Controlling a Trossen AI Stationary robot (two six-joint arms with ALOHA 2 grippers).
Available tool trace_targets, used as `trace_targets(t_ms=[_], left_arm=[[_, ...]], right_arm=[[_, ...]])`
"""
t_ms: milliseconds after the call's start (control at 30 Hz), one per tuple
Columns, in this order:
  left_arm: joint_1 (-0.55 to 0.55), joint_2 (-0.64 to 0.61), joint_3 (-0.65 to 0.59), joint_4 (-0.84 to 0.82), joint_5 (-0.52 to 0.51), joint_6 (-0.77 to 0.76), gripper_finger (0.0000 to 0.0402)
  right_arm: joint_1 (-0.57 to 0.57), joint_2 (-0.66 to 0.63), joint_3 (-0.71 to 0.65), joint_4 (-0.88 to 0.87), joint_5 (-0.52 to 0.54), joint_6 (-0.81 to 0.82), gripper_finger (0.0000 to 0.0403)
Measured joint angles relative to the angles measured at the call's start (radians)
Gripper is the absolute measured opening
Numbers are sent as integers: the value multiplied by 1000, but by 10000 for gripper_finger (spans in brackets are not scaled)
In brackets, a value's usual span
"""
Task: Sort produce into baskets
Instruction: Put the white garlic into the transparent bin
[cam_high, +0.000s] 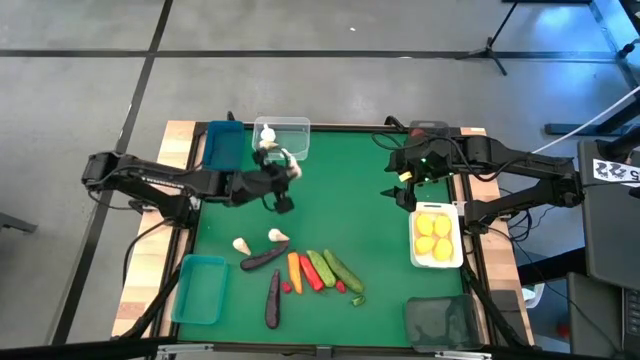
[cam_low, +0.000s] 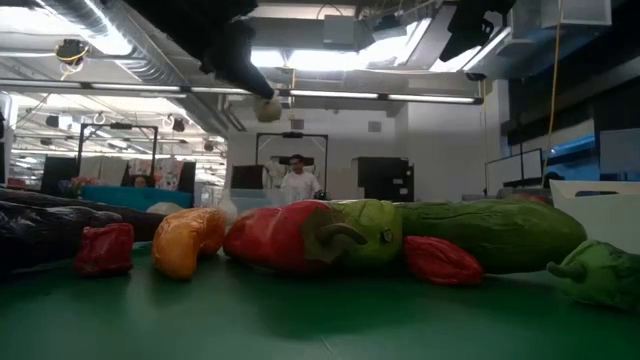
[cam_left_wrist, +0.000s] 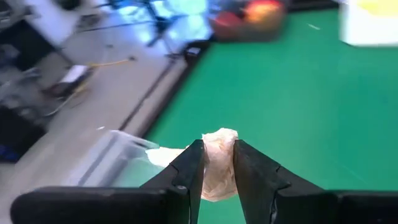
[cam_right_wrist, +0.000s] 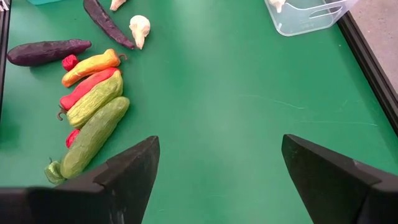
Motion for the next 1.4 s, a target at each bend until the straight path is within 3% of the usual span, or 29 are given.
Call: trace_targets(t_ms=[233, 367, 667, 1233, 1400], left_arm=[[183, 14, 0, 90, -2, 16, 80], [312, 23, -1, 93, 6, -61, 80], [511, 108, -6, 163, 228, -112, 80], [581, 320, -7, 196, 240, -170, 81], [576, 320, -7, 196, 240, -99, 116]], right_arm=[[0, 0, 0, 1, 1, 0, 335], [0, 0, 0, 1, 1, 0, 335], [0, 0, 0, 3, 3, -3, 335], [0, 0, 0, 2, 3, -2, 335], [0, 0, 0, 2, 3, -1, 335]])
